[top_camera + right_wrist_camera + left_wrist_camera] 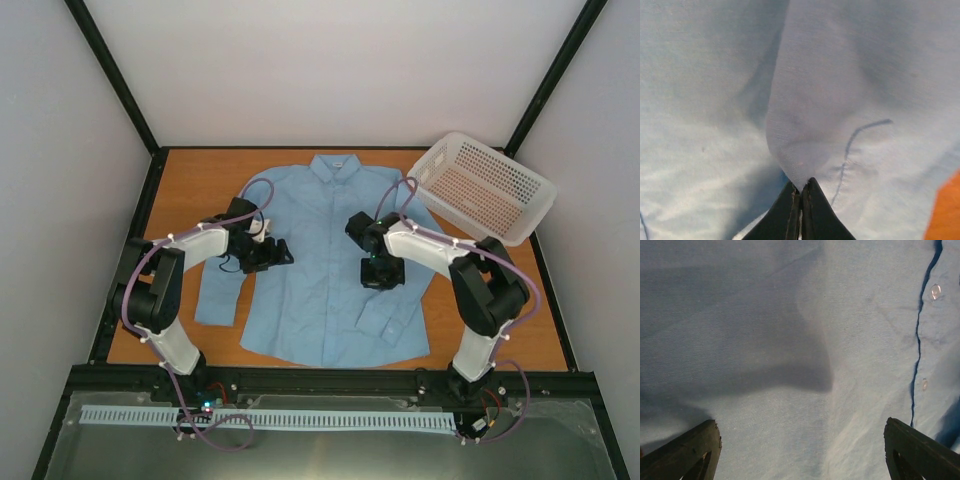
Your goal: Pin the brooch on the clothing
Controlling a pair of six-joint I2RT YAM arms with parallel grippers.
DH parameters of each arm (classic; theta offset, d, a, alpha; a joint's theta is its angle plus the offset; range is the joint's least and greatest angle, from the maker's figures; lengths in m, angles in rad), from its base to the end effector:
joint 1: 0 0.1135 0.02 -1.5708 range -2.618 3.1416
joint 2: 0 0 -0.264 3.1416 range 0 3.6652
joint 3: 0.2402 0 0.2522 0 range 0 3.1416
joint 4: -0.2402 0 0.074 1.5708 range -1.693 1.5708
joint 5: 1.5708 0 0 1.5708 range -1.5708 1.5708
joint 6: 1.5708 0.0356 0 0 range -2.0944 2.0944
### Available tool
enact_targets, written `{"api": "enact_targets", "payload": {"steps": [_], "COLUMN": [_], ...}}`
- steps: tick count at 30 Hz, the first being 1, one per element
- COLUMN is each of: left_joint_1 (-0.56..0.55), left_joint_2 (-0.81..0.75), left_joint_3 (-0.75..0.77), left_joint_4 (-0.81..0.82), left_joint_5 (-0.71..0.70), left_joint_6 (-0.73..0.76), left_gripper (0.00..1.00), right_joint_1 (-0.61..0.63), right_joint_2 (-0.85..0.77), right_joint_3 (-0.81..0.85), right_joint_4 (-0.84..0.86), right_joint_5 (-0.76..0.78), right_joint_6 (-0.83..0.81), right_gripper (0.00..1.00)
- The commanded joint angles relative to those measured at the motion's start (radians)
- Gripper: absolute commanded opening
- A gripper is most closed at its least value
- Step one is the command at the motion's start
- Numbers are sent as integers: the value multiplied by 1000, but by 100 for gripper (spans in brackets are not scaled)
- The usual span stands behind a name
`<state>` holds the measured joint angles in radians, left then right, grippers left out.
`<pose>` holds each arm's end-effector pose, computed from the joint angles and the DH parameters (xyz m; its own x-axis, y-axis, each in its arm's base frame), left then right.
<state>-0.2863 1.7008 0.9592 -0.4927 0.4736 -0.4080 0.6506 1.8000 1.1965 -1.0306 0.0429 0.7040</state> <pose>0.2931 -0.1032 0.1543 -0.9882 -0.0772 -0.1323 0.0040 0.8504 -0.5262 0.2466 0.1858 0.1716 -0.9984 0.0528 0.0205 0.0511 0.9960 -0.0736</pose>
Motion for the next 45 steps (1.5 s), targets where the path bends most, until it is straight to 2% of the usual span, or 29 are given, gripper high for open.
{"api": "enact_targets", "payload": {"steps": [1, 5, 10, 15, 21, 26, 31, 33, 35, 36, 40, 43, 45], "left_joint_1": [3, 2, 3, 3, 3, 3, 3, 3, 3, 3, 3, 3, 3], "left_joint_2": [10, 13, 21, 16, 13, 16, 19, 20, 16, 12, -29, -63, -89], "left_joint_3": [3, 5, 9, 14, 16, 21, 25, 30, 39, 47, 94, 133, 158], "left_joint_4": [9, 13, 14, 10, 9, 11, 14, 10, 4, -1, -36, -59, -71], "left_joint_5": [-16, -13, -9, -18, -11, -4, 7, 11, 18, 23, 20, 21, 23], "left_joint_6": [17, 17, 19, 24, 30, 29, 29, 33, 40, 46, 64, 59, 45], "left_gripper": [89, 88, 88, 89, 89, 89, 89, 89, 89, 91, 98, 99, 100], "right_joint_1": [-9, -92, -292, -433, -441, -381, -280, -278, -282, -282, -285, -290, -297], "right_joint_2": [-132, -260, -411, -464, -429, -409, -350, -337, -331, -334, -398, -437, -431], "right_joint_3": [-18, -114, -278, -311, -136, -82, -199, -272, -345, -357, -244, -146, -111], "right_joint_4": [-124, -176, -170, -212, -324, -370, -287, -205, -112, -86, -89, -55, -22], "right_joint_5": [121, 165, 135, 192, 351, 371, 250, 108, -32, -52, 23, 39, 0], "right_joint_6": [1, 3, -6, -13, -92, -89, -71, -66, -58, -52, -85, -186, -246], "right_gripper": [3, 3, 3, 3, 5, 7, 6, 8, 20, 26, 55, 80, 88]}}
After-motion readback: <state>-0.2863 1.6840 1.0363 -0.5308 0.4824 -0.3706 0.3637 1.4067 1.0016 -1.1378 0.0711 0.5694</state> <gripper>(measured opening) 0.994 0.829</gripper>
